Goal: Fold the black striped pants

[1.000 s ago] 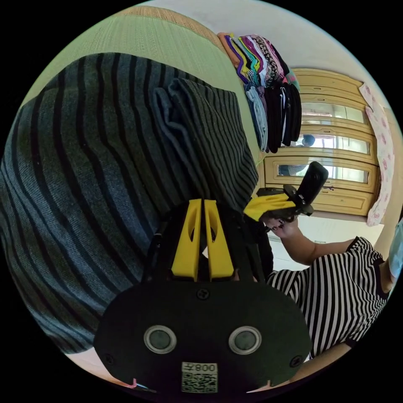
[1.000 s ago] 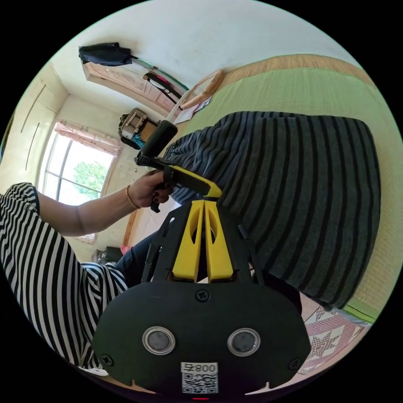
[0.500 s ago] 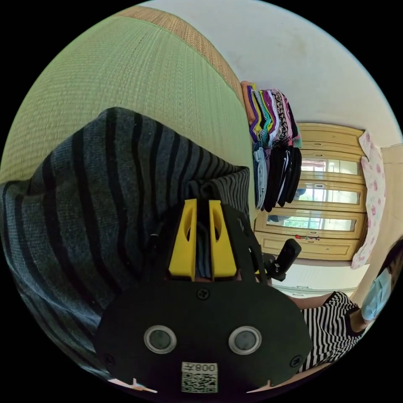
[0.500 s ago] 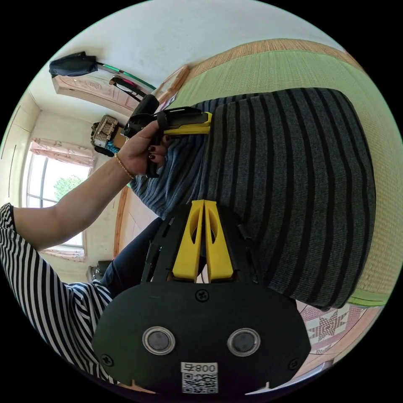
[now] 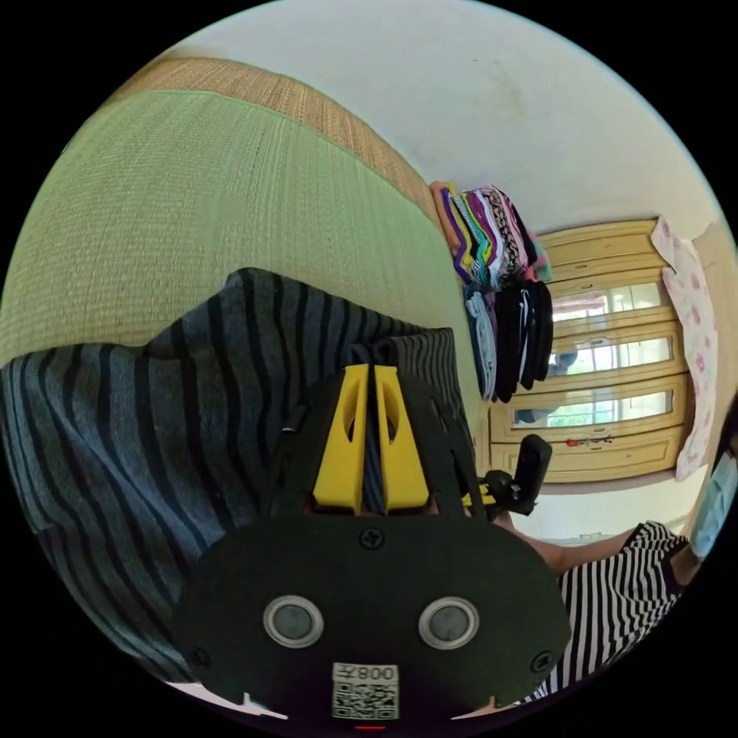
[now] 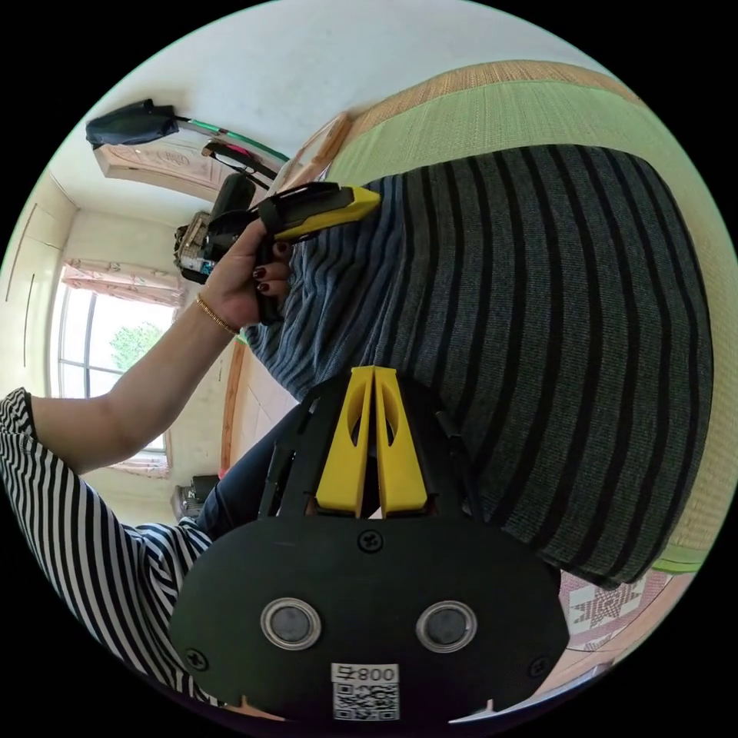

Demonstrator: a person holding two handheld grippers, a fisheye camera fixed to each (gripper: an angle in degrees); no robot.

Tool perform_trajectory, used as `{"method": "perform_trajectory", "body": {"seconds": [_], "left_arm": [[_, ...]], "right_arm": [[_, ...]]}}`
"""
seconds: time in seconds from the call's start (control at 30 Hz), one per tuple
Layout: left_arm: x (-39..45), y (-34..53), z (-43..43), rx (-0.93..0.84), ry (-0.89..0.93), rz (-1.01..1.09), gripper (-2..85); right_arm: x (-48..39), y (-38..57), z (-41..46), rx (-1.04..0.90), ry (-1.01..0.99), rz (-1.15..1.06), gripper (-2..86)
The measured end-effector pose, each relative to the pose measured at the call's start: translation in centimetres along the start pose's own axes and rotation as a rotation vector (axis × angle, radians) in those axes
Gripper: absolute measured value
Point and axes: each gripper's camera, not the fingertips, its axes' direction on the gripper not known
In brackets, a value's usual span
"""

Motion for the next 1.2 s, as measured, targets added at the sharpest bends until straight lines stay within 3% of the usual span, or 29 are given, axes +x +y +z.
{"method": "perform_trajectory", "body": {"seconds": [0.17, 0.43, 0.57, 0.87, 1.0, 1.07, 1.2], "left_arm": [[2.9, 3.4, 2.3, -0.161, 0.051, 0.104, 4.5], [4.9, 7.4, 5.0, -0.310, -0.044, 0.090, 3.7], [5.5, 8.1, 5.8, -0.327, -0.052, 0.073, 3.2], [7.8, 9.0, 7.0, -0.322, -0.062, 0.071, 1.8], [9.6, 9.5, 5.7, -0.187, -0.087, 0.061, 1.1], [11.0, 9.5, 5.6, -0.141, -0.061, 0.097, 0.8], [13.4, 9.0, 9.3, -0.267, -0.107, 0.156, 0.2]], "right_arm": [[-2.9, 2.4, -3.7, 0.060, 0.058, -0.157, 3.8], [-7.1, 5.7, -3.0, -0.096, 0.236, -0.388, 9.0], [-8.0, 5.9, -2.9, -0.092, 0.326, -0.392, 7.0], [-9.1, 5.5, -8.0, 0.016, 0.186, -0.332, 3.6], [-8.1, 5.2, -5.2, -0.106, 0.239, -0.290, 3.8], [-7.4, 5.3, -6.0, -0.079, 0.198, -0.262, 4.0], [-6.4, 5.1, -8.1, -0.098, 0.139, -0.237, 4.8]]}}
